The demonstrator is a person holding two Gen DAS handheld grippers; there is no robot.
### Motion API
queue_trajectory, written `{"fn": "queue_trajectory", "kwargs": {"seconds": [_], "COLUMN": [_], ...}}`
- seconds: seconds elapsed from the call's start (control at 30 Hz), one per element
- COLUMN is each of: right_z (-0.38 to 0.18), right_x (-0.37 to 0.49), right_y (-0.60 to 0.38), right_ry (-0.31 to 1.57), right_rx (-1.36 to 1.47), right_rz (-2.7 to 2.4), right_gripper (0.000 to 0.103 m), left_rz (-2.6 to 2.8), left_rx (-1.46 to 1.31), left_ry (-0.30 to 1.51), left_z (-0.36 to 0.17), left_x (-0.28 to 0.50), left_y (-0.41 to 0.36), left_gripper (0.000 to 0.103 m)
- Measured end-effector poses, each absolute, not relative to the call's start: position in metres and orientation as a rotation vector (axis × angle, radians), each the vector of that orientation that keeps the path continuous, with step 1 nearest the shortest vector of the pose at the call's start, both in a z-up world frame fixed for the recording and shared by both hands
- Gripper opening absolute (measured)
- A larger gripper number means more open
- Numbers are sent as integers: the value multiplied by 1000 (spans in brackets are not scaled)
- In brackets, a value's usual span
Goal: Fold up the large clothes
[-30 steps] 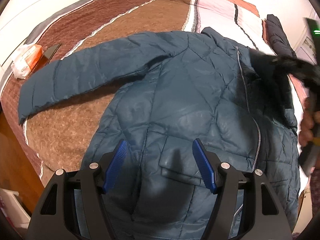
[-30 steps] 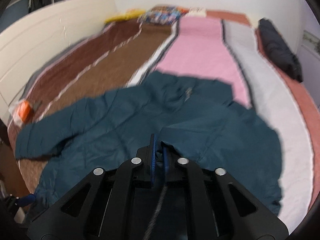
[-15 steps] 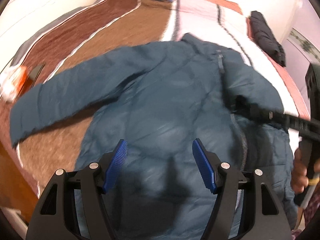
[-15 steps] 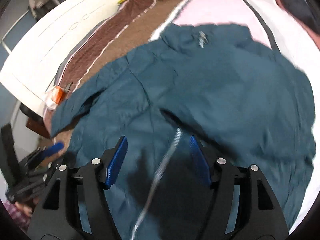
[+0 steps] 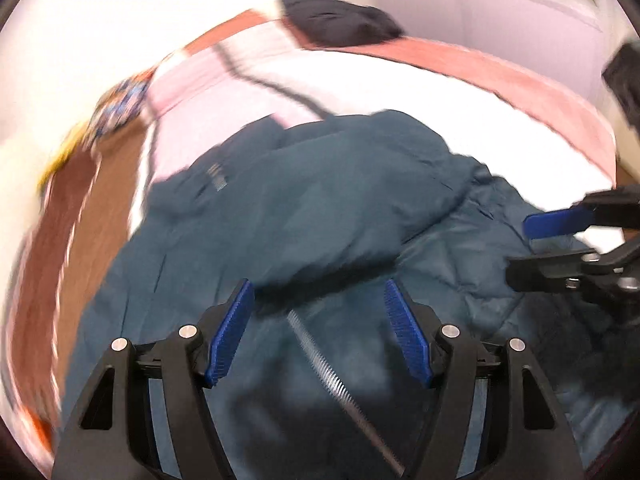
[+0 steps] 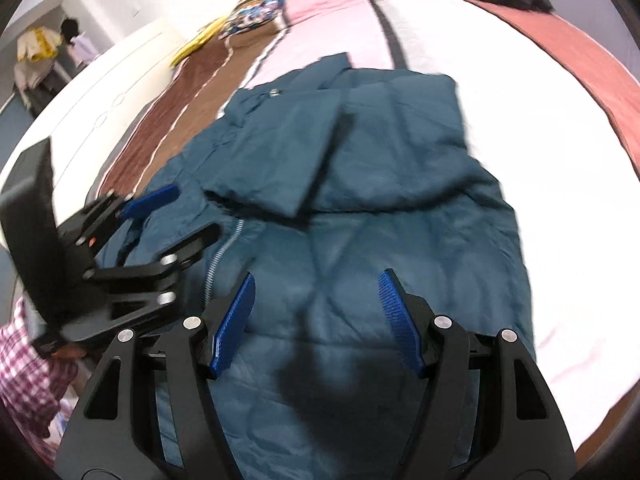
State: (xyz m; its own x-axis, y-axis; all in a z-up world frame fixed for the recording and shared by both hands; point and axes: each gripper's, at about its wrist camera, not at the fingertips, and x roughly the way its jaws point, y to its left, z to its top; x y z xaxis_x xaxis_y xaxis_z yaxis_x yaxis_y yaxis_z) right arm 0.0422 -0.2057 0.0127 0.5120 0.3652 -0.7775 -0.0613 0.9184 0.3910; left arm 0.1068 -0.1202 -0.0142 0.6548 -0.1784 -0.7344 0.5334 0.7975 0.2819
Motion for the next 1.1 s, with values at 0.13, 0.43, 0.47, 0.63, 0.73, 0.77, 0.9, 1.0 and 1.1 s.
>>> {"fn": "queue_trajectory", "kwargs": {"seconds": [0.13, 0.43, 0.47, 0.63, 0.73, 0.77, 0.9, 1.0, 1.1], "right_z": [5, 2, 1, 2, 4, 4, 3, 2, 2], "right_x": [33, 28, 29, 29, 30, 31, 34, 36, 40], "right_y": [-232, -261, -260, -249, -239, -237, -226, -218, -210], "right_ry": [1019, 1022, 1025, 1028, 1028, 1031, 1045, 1054, 1061], "right_rx": [405, 495, 503, 479, 455, 452, 441, 424, 416], "right_rz": [226, 175, 177, 207, 223, 228, 244, 255, 263], "right_gripper": [65, 65, 65, 65, 65, 65, 64, 65, 65], "left_rz": [-453, -459, -439, -249, -89, -44, 108, 153, 186], "left_rx": [734, 531, 487, 204, 56, 17, -149, -244, -363], "left_ry": [716, 751, 741, 694, 695, 706, 814, 902, 917], "left_z": [-40, -18, -13, 28, 36, 34, 4, -21, -33], "left_x": [113, 148, 150, 169, 174, 177, 185, 192, 190], "left_y": [-164, -148, -142, -70, -16, -2, 59, 90, 110], "left_gripper": [67, 12, 8, 4, 4, 4, 6, 11, 39]}}
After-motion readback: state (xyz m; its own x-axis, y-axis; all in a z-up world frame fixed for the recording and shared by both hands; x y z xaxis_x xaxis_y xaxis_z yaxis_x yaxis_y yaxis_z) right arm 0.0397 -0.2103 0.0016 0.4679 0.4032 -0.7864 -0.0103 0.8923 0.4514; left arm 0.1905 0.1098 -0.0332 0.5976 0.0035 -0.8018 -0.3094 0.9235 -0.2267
